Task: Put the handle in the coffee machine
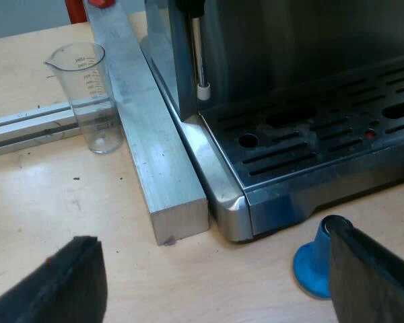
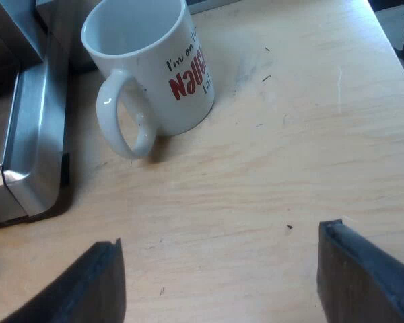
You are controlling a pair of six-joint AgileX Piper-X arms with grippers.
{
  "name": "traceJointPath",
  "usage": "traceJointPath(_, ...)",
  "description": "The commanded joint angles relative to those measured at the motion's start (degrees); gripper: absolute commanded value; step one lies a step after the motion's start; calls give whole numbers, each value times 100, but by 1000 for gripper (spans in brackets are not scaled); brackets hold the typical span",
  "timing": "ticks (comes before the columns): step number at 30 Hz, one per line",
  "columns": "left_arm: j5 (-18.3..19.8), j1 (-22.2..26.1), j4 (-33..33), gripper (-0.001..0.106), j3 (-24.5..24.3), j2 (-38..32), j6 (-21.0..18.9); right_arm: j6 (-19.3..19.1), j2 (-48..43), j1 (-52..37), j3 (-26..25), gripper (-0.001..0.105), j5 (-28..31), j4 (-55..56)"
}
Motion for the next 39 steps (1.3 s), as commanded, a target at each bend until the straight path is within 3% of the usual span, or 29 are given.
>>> traceJointPath(1,-47,-11,-60,70,-6,-805,-9,29,-261,-19,-64,62,-24,7)
traceJointPath(6,-47,-11,-75,70,-6,-805,-9,30,-261,-19,-64,62,-220,7)
traceJointPath(7,-47,-11,-86,70,-6,-805,-9,-53,-241,-19,-121,62,-461,50)
traceJointPath(11,-32,-11,-53,70,-108,-680,-9,-50,-37,-19,-418,62,-475,383)
traceJointPath(14,95,-11,17,70,-285,-390,-9,-134,271,-19,-805,62,-675,779)
traceJointPath(16,266,-11,44,70,-435,-98,-9,-345,530,-19,-1110,62,-1033,1017)
traceJointPath(20,672,-11,43,70,-682,391,-9,-703,914,-19,-1582,62,-1118,1315)
traceJointPath(24,1070,-11,35,70,-962,922,411,-1243,1497,-19,-2101,62,-1228,1761)
traceJointPath(27,1192,-11,33,70,-1041,1083,607,-1333,1727,11,-2274,62,-1296,1864)
traceJointPath(28,1410,-11,33,70,-1145,1310,1023,-1332,2042,135,-2429,62,-1338,1869)
traceJointPath(30,1625,-11,33,70,-1228,1517,1283,-1365,2318,245,-2522,62,-1323,1907)
traceJointPath(34,2047,-57,41,70,-1304,1865,1383,-1397,2879,532,-2686,62,-1324,1909)
traceJointPath(39,2160,-540,69,70,-1302,2301,1383,-1351,3539,1075,-2830,62,-1054,1895)
